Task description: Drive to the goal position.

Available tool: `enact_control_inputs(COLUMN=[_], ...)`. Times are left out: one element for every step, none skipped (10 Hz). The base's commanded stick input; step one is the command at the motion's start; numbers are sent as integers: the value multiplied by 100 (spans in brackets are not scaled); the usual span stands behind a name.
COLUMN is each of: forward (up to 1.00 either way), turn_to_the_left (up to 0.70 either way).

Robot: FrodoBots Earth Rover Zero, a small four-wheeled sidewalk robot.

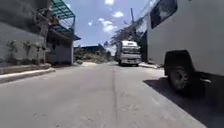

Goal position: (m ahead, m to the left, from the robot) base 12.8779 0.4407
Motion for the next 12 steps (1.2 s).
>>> enact_control_inputs(forward=[100, 100, 100, 100, 100, 100, 100, 100, 100, 100, 100, 100], turn_to_the_left=[0, 0, 0, 0, 0, 0, 0, 0, 0, 0, 0, -6])
